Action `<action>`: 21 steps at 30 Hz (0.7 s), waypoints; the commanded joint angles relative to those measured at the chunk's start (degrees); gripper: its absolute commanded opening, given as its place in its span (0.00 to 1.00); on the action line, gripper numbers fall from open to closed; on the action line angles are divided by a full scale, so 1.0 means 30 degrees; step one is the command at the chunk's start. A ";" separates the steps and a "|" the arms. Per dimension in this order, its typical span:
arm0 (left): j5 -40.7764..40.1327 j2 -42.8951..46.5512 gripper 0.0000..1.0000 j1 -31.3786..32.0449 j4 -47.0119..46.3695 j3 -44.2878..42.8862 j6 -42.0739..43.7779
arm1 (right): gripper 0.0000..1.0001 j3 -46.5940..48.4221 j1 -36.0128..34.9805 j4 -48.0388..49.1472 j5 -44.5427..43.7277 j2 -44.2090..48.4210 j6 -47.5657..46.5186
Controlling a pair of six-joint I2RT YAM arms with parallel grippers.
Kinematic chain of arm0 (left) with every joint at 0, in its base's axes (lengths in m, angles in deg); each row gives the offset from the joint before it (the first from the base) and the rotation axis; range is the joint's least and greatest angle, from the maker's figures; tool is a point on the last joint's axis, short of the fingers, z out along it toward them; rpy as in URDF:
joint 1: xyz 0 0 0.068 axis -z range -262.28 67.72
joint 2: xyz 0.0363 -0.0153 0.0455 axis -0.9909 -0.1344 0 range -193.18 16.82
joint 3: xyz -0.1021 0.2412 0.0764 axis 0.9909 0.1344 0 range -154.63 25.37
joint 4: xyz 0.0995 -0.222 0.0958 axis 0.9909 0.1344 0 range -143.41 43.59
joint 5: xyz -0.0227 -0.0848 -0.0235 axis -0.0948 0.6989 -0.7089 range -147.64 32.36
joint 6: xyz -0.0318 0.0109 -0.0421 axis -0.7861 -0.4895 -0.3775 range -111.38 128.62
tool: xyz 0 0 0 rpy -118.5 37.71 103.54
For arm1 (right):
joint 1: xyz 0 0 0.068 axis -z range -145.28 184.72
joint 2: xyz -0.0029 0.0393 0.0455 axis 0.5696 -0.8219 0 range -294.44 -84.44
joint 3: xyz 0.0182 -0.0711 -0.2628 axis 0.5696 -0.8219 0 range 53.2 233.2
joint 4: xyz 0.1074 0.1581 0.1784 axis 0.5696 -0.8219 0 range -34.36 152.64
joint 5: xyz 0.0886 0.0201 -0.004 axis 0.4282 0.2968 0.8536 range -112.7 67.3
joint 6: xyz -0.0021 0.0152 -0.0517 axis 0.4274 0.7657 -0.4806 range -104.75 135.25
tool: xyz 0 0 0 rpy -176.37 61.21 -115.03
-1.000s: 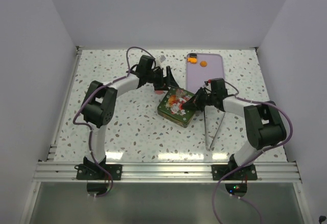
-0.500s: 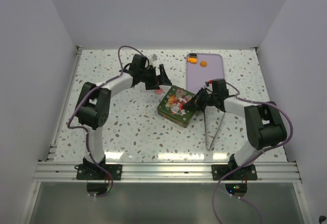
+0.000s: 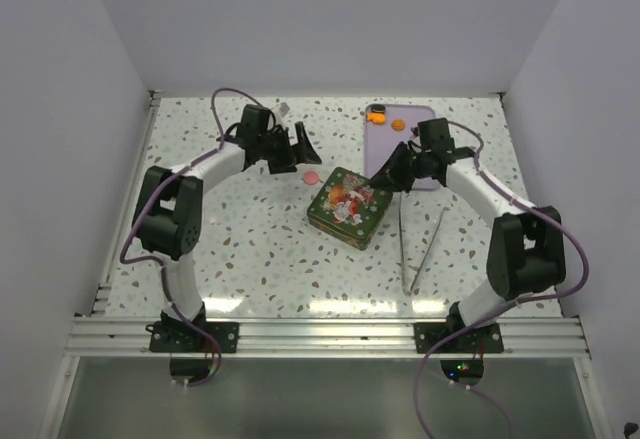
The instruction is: Pack the cookies
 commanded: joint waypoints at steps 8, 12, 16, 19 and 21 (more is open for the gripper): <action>-0.1502 0.3987 1.00 -0.1011 0.1303 0.0752 0.1851 | 0.45 0.5588 -0.0201 -0.3300 -0.0099 0.4758 -0.2281; -0.2559 0.5742 1.00 -0.1070 0.1890 0.1015 0.2787 | 0.60 0.5735 -0.0231 -0.3827 -0.0158 0.6955 -0.3479; -0.4286 0.7910 1.00 -0.1187 0.1658 0.2357 0.3375 | 0.77 0.5416 -0.0319 -0.4618 -0.1295 0.9153 -0.4421; -0.5839 1.0195 1.00 -0.1187 0.0693 0.3995 0.3552 | 0.88 0.5004 -0.0348 -0.5321 -0.2350 1.1056 -0.5065; -0.7068 1.2034 1.00 -0.1187 -0.0361 0.4994 0.3813 | 0.96 0.4740 -0.0319 -0.5732 -0.2822 1.2462 -0.5415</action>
